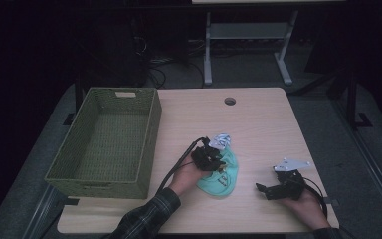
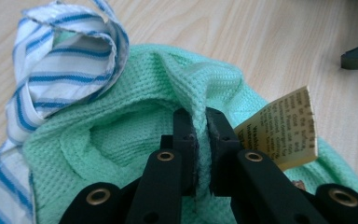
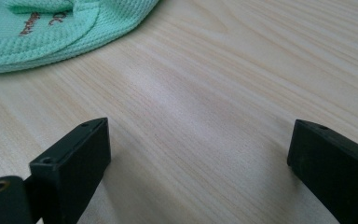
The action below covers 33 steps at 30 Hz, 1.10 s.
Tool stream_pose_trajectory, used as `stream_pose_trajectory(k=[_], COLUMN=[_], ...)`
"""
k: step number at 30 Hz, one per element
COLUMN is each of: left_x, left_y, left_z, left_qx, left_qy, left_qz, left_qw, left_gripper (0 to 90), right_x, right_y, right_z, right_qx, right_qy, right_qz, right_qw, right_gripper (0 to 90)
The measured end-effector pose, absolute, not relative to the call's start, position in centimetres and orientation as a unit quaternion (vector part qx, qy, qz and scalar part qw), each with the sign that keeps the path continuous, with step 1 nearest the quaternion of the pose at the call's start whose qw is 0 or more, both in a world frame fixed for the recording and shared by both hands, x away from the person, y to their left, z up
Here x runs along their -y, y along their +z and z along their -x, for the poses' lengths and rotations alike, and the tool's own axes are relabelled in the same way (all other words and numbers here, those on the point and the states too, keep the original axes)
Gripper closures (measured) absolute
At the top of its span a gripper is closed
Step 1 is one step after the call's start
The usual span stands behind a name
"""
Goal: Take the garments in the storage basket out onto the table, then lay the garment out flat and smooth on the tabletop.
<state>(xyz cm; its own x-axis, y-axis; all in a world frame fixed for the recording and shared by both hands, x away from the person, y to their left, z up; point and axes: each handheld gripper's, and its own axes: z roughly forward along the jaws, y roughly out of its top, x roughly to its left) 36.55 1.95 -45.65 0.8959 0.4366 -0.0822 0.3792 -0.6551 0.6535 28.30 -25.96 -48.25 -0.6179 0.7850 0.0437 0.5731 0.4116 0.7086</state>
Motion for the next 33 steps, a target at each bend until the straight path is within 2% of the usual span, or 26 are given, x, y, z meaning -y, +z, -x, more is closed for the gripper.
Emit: stream_pose_trajectory(k=[2, 3, 5, 6, 8, 12, 20, 21, 27, 33], left_x=[-2.1, -2.1, -2.3, -2.3, -2.4, -2.8, -4.2, -4.7, -6.2, -7.7], left_y=[-45.7, -45.6, -45.5, -45.5, -45.4, -44.6, -43.0, -42.6, -41.9, -41.6], left_z=[-36.6, -36.6, -36.7, -36.7, -36.7, -36.7, -36.0, -35.8, -34.8, -33.6], left_qx=[-0.221, -0.223, -0.228, -0.23, -0.228, -0.229, -0.236, -0.236, -0.242, -0.254], left_qy=[0.044, 0.047, 0.043, 0.04, 0.035, 0.022, 0.023, 0.032, 0.051, 0.06], left_qz=[-0.91, -0.91, -0.907, -0.906, -0.906, -0.901, -0.895, -0.894, -0.888, -0.881], left_qw=[0.348, 0.348, 0.35, 0.354, 0.354, 0.367, 0.377, 0.38, 0.388, 0.393], left_gripper=[81.4, 73.5, 70.7, 61.4, 59.7, 50.1, 39.5, 35.1, 33.7, 42.6], right_x=[26.0, 26.0, 26.0, 26.0, 26.0, 26.0, 26.0, 26.0, 26.0, 26.0], right_y=[-48.3, -48.3, -48.3, -48.3, -48.3, -48.3, -48.3, -48.3, -48.2, -48.2], right_z=[-28.3, -28.3, -28.3, -28.3, -28.3, -28.3, -28.3, -28.3, -28.2, -28.2], right_qx=[-0.827, -0.827, -0.827, -0.827, -0.827, -0.827, -0.827, -0.827, -0.827, -0.827], right_qy=[0.354, 0.355, 0.355, 0.355, 0.355, 0.354, 0.354, 0.354, 0.354, 0.354], right_qz=[-0.41, -0.409, -0.409, -0.409, -0.409, -0.409, -0.41, -0.41, -0.41, -0.41], right_qw=[0.151, 0.151, 0.151, 0.151, 0.151, 0.152, 0.15, 0.15, 0.15, 0.15], right_gripper=[5.5, 5.5, 5.5, 5.5, 5.5, 5.5, 5.5, 5.5, 5.5, 5.5])
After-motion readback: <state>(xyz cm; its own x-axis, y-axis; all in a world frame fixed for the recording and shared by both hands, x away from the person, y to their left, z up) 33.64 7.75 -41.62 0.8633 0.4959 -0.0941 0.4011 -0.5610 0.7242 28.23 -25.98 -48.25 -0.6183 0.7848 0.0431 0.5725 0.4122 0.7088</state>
